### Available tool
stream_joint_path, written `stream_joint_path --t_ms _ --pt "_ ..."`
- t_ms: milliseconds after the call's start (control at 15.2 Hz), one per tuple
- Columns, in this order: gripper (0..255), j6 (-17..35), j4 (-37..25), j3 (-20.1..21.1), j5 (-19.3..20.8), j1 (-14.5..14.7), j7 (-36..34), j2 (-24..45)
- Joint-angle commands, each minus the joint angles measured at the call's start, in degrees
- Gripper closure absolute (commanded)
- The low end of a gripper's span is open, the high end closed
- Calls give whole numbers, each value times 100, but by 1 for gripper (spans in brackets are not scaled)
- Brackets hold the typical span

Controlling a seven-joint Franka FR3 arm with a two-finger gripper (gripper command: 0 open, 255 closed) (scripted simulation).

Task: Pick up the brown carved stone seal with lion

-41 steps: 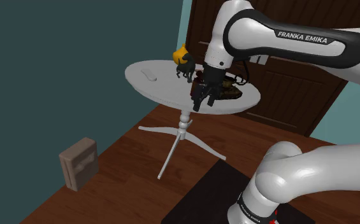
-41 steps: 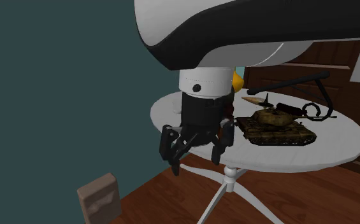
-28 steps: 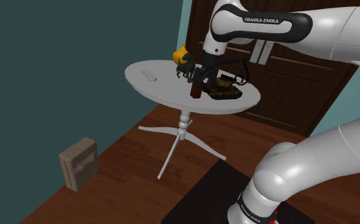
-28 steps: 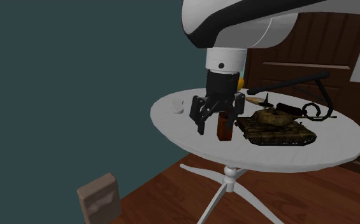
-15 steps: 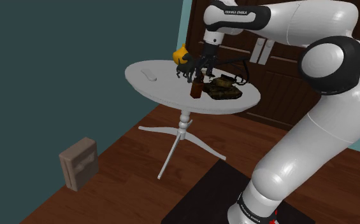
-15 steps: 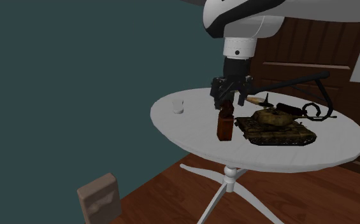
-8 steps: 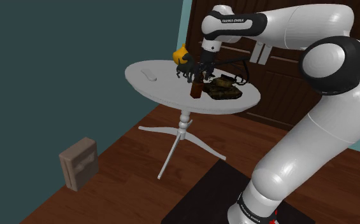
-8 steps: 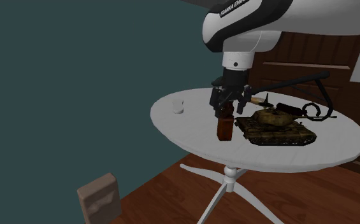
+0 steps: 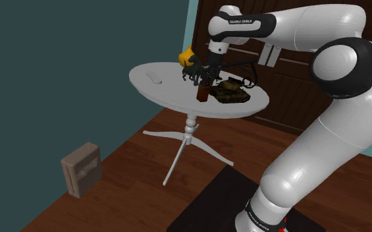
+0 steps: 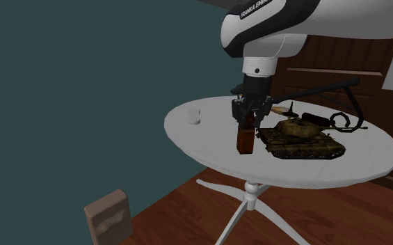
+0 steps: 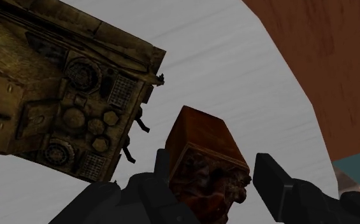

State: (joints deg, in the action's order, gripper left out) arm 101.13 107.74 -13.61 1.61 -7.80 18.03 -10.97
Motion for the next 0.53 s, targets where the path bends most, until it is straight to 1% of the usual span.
stream_joint_path --t_ms 0,66,462 --pt "255 0 10 -4 3 -2 1 9" --pt "255 -8 -3 -5 2 -4 4 14" --pt "255 -478 -545 -3 -17 3 13 88"
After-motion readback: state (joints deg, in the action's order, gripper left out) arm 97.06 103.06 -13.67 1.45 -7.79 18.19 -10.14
